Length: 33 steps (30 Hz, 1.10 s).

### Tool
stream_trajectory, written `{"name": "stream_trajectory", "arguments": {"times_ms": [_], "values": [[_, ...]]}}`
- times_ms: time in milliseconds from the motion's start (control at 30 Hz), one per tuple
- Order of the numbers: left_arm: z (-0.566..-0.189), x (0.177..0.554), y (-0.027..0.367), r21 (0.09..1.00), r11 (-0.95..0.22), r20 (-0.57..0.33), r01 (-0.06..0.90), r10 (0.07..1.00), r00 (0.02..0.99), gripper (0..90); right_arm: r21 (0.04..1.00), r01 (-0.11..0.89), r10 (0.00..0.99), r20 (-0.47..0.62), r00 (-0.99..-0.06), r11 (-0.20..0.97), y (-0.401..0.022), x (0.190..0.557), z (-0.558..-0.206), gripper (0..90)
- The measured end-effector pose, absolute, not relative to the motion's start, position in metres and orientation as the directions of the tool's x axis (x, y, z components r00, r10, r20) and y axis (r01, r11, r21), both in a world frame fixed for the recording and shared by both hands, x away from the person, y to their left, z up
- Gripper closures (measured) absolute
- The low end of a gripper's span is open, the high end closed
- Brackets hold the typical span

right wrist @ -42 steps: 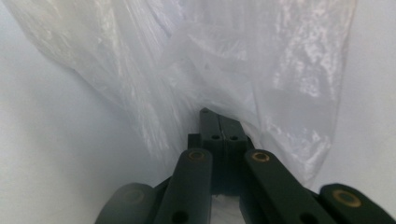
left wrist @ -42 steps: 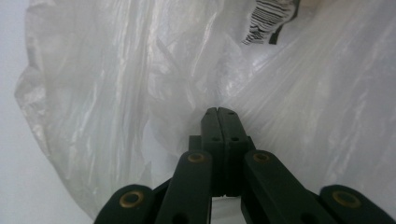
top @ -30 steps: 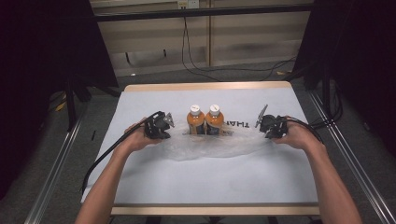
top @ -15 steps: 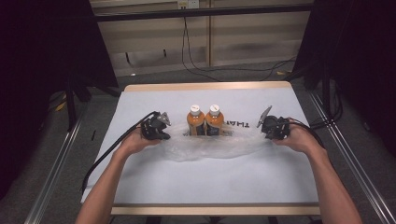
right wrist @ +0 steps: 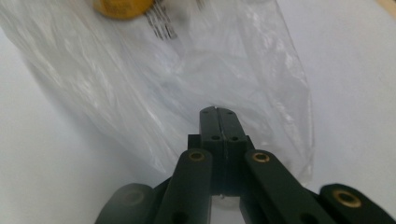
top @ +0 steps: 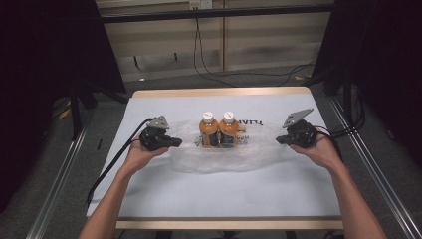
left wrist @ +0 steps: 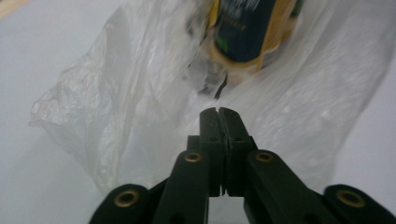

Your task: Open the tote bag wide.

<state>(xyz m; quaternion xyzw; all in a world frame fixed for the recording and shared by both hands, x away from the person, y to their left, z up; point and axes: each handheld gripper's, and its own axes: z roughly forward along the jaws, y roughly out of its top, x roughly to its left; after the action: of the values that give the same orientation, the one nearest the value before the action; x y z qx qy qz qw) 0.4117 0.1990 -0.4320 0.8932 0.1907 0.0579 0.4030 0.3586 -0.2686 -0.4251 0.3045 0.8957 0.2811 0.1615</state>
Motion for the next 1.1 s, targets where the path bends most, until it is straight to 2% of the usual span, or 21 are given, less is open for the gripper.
{"name": "stream_trajectory", "arguments": {"times_ms": [200, 500, 800, 1100], "values": [[-0.417, 0.398, 0.207, 0.806, -0.514, -0.074, 0.292, 0.403, 0.912, 90.0, 0.727, 0.428, 0.644, -0.025, -0.765, 0.537, -0.273, 0.354, -0.412, 90.0], [-0.413, 0.377, 0.190, 0.839, -0.455, -0.115, 0.298, 0.387, 0.915, 90.0, 0.775, 0.393, 0.602, 0.021, -0.798, 0.495, -0.244, 0.357, -0.399, 90.0], [-0.428, 0.380, 0.153, 0.831, -0.463, -0.144, 0.307, 0.354, 0.924, 90.0, 0.736, 0.392, 0.567, 0.013, -0.823, 0.552, -0.193, 0.387, -0.408, 90.0], [-0.456, 0.383, 0.130, 0.773, -0.540, -0.132, 0.332, 0.375, 0.917, 90.0, 0.678, 0.451, 0.582, 0.042, -0.812, 0.581, -0.171, 0.424, -0.433, 90.0]]}}
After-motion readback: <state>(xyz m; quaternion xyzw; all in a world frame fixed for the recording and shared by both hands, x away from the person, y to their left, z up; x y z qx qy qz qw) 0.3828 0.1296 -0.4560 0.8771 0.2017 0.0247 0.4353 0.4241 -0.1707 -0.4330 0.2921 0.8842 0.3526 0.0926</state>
